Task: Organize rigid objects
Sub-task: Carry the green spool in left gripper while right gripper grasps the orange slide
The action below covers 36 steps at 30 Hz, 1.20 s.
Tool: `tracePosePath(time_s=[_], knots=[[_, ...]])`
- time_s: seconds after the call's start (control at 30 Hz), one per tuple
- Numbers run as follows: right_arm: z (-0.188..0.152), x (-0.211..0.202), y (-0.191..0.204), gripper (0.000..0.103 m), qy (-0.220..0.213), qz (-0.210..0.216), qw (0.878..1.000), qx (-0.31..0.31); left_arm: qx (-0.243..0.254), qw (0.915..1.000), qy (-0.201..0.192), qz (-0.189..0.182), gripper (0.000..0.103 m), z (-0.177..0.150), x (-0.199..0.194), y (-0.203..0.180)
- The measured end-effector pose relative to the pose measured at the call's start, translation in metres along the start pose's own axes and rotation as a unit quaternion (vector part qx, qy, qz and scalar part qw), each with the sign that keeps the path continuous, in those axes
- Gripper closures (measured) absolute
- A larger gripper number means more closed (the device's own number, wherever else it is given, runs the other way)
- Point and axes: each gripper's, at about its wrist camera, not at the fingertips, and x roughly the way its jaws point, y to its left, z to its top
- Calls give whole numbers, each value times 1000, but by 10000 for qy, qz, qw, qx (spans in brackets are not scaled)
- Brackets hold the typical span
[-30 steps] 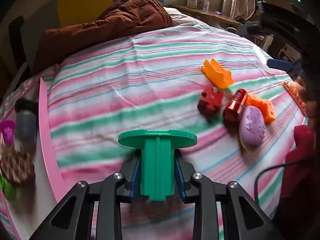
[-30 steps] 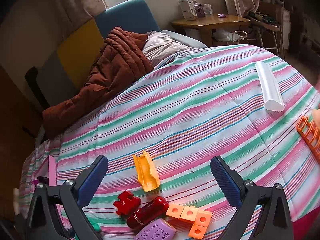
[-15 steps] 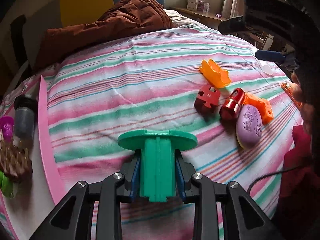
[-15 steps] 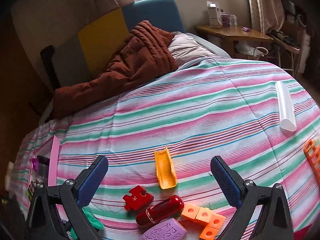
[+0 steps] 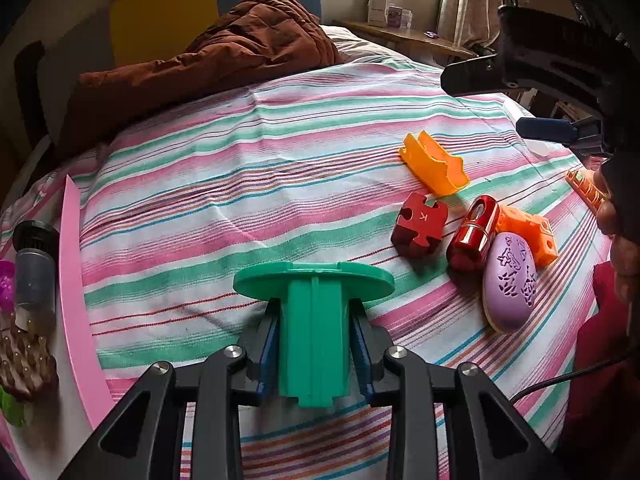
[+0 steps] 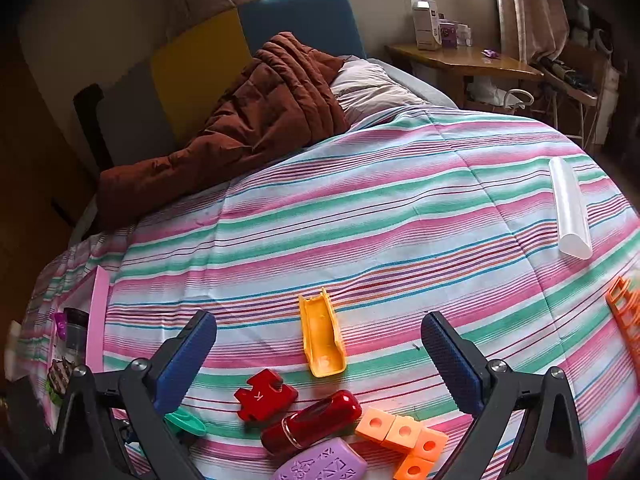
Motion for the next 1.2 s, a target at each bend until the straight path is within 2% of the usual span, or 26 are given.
tracePosePath(time_s=[0.27, 0.5, 0.63, 0.83, 0.93, 1.07, 1.13, 1.17, 1.2], knots=[[0, 1, -5, 0, -32, -76, 9999, 90, -47, 9999, -114, -44, 73, -8, -9, 2], [3, 0, -26, 0, -76, -76, 9981, 604, -80, 9998, -171, -61, 73, -28, -26, 4], [4, 4, -38, 0, 1, 18, 9956, 936, -158, 9995, -159, -214, 73, -38, -34, 5], [1, 14, -27, 1, 174, -35, 9975, 677, -223, 9986, -266, -410, 73, -40, -49, 8], [0, 29, -13, 10, 351, -65, 9987, 354, -316, 9978, -320, -490, 73, -40, -54, 10], [-3, 53, 2, 27, 615, -110, 9980, 58, -323, 9973, -376, -540, 73, -41, -64, 11], [-6, 62, 11, 32, 726, -251, 9968, -230, -362, 9968, -406, -579, 73, -42, -71, 14], [-9, 67, 15, 46, 788, -359, 9953, -435, -382, 9967, -422, -586, 73, -42, -73, 14], [-12, 74, 17, 73, 928, -457, 9929, -586, -429, 9964, -441, -590, 73, -42, -77, 16]])
